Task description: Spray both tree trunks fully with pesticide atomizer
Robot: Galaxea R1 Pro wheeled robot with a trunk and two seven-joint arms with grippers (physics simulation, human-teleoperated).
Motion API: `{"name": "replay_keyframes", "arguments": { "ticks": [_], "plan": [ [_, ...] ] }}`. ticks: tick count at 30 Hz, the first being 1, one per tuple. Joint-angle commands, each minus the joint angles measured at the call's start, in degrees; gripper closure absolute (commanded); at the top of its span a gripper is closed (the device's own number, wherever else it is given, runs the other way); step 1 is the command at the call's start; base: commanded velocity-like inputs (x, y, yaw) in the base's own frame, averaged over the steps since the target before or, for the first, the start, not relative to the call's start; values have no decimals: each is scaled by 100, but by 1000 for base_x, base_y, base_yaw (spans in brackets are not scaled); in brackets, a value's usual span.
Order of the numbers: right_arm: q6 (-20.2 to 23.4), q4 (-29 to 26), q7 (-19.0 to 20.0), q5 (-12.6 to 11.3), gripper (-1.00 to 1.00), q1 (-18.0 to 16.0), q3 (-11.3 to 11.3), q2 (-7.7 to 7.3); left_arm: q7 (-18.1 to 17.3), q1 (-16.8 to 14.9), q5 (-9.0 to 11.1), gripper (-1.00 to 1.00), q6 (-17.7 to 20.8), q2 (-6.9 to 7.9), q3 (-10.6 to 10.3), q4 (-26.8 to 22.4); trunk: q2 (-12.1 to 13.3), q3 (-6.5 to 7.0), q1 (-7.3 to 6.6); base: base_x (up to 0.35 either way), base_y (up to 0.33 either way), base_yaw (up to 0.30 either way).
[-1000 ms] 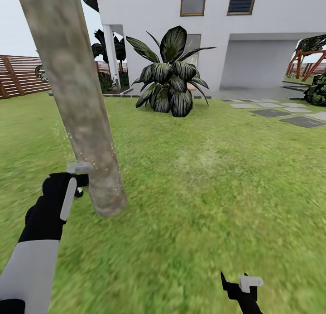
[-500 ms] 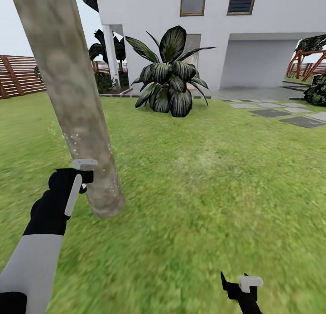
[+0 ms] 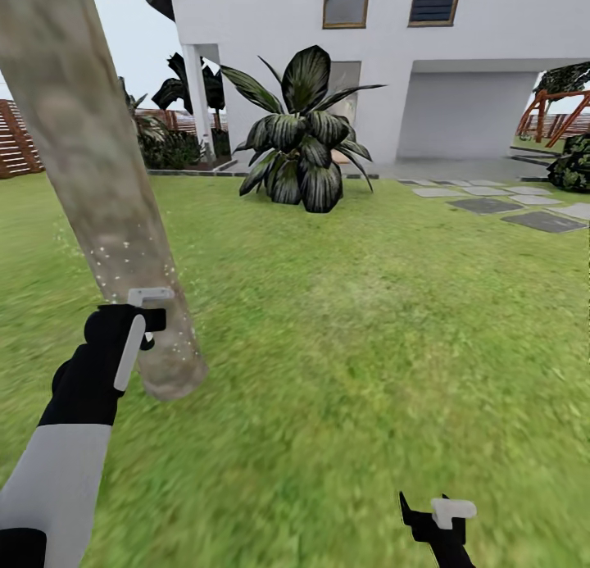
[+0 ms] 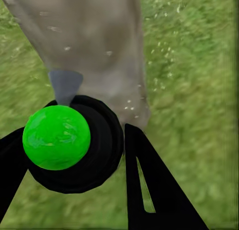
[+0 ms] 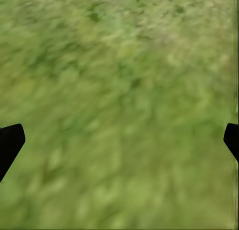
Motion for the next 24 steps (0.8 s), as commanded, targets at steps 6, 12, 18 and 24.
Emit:
{"name": "replay_keyframes", "arguments": {
  "ticks": [6, 12, 18, 24],
  "plan": [
    [0, 0, 0, 0, -100, 0, -2, 0, 0, 0, -13, 100, -5, 8, 2, 39, 0, 0, 0, 0, -269, 0],
    [0, -8, 0, -9, -100, 0, -1, 25, 0, 15, -21, 100, -8, 12, 7, 228, 0, 0, 0, 99, -150, 131],
    [0, -9, 0, -9, -100, 0, 0, 29, 0, 29, -39, 100, -20, 90, 100, 306, 0, 0, 0, 110, -29, 268],
    [0, -7, 0, -8, -100, 0, -1, 27, 8, 143, -71, 100, -38, 138, 296, 434, 0, 0, 0, 7, -1, 266]
  ]
}}
